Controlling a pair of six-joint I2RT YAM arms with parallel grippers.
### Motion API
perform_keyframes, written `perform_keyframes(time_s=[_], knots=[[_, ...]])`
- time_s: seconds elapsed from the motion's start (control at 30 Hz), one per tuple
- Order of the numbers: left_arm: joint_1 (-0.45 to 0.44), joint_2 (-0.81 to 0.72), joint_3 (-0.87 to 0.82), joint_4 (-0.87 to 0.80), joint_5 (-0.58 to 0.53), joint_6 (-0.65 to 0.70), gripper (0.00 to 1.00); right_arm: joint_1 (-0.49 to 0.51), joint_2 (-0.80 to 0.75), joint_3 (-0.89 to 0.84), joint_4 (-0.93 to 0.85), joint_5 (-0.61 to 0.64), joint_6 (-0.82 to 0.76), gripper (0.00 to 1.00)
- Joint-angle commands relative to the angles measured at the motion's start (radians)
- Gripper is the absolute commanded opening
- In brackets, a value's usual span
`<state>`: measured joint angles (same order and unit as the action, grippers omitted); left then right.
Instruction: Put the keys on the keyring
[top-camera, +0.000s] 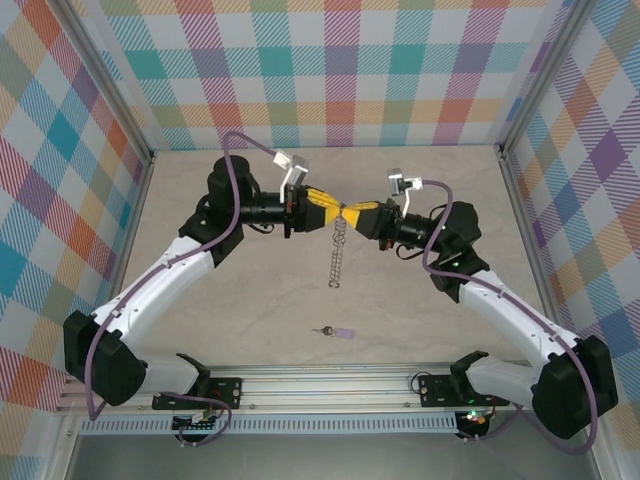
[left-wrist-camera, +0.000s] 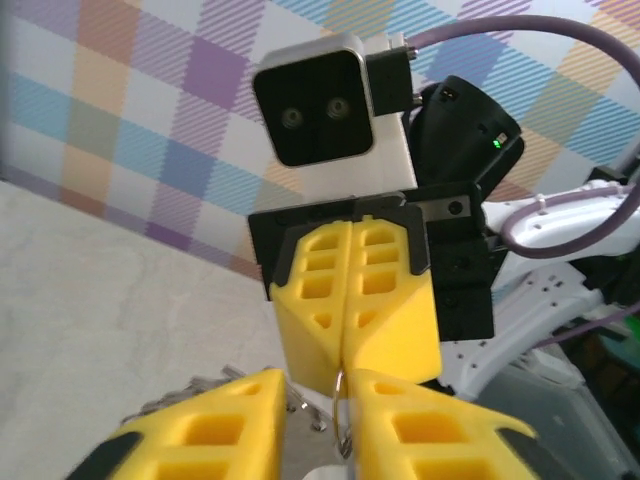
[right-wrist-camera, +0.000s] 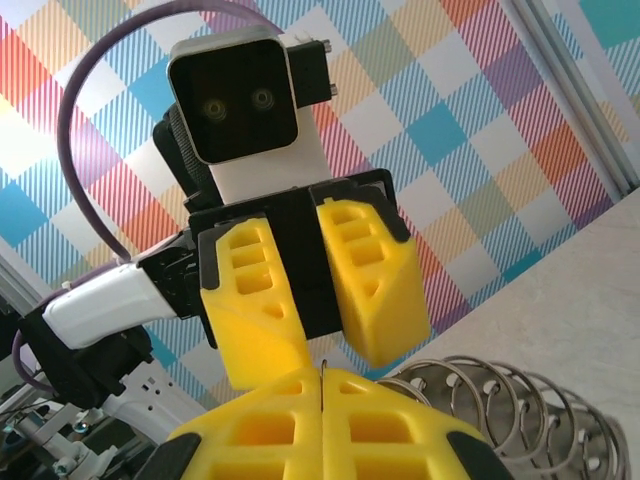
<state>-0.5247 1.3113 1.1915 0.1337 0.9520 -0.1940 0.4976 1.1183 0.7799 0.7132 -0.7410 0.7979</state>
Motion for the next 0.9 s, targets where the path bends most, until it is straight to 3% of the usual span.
perform_keyframes(time_s=[0.0, 0.1, 0.27, 0.47, 0.87], knots=[[0.018, -0.077, -0.062, 0.138, -0.105, -0.107, 0.36, -0.005, -0.031, 0.003, 0.053, 0.021, -0.027, 0.00], [0.023, -0.097, -0.119, 0.250, -0.152, -0.214, 0.42, -0.005, -0.032, -0.004, 0.113, 0.022, -0.013, 0.00], [0.022, -0.081, -0.151, 0.387, -0.121, -0.358, 0.41, -0.006, -0.025, -0.013, 0.219, 0.050, 0.008, 0.00], [0.004, -0.076, -0.164, 0.472, -0.107, -0.425, 0.36, -0.004, 0.020, -0.011, 0.340, 0.106, 0.060, 0.00], [-0.034, -0.049, -0.156, 0.497, -0.110, -0.432, 0.31, 0.001, 0.128, 0.009, 0.489, 0.136, 0.155, 0.00]])
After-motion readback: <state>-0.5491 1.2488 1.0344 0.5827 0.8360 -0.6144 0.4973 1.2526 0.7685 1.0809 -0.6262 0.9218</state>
